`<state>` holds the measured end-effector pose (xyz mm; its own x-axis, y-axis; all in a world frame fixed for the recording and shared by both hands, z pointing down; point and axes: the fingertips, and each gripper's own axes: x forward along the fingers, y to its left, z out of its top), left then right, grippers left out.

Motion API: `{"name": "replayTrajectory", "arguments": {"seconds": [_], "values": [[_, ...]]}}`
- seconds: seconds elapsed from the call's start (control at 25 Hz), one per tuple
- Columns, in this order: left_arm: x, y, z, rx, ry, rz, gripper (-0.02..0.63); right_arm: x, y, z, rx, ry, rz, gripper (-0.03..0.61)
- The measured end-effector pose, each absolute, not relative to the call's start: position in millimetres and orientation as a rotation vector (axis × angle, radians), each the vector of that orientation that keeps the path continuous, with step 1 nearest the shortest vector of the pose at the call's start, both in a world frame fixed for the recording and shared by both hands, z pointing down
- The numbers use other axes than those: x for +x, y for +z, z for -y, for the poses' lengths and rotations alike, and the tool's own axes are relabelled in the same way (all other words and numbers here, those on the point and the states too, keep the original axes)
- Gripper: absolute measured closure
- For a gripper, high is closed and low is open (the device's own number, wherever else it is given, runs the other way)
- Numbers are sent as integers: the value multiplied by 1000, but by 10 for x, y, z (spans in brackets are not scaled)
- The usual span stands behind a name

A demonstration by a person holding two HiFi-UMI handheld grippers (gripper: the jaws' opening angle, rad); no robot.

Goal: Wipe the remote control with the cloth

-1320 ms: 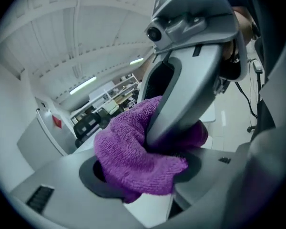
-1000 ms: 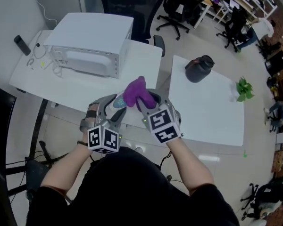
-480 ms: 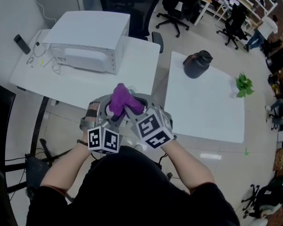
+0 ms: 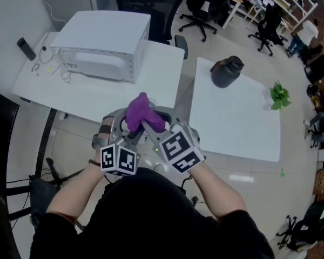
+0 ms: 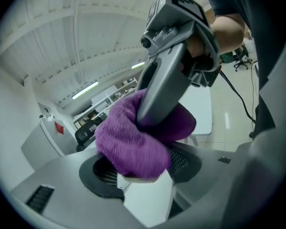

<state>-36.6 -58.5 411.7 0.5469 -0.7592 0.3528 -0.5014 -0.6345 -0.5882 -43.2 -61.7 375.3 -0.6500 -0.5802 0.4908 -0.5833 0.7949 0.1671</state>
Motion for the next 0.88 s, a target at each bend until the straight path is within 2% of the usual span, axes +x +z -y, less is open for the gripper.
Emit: {"name": "replayTrajectory", "arguments": {"seconds": [0.12,0.4,0.56,0.64,0.72,0.8,0.88], "values": [[-342,4097,530,-2358,-824,-1002,365,-497,3860,553,828,18,2436,451],[-378,4152,468,-2390,-811,-992,365,-70,3864,900,1009,33,2359,453],[-462,4134,597,-2794,-620,-1112,364,55,3413,959,1166,-25,2485,453],[-589,4100,750,-3256,-223,-1245,365,223,3158,992,1302,16,2600,453],[-709,3955,905,-3652,470,-1282,365,361,3075,1016,1386,125,2693,453],[-796,3782,1003,-3783,1205,-1162,365,324,3150,982,1348,254,2757,453],[-829,3645,1041,-3752,1643,-1015,365,167,3293,896,1238,375,2812,452]]}}
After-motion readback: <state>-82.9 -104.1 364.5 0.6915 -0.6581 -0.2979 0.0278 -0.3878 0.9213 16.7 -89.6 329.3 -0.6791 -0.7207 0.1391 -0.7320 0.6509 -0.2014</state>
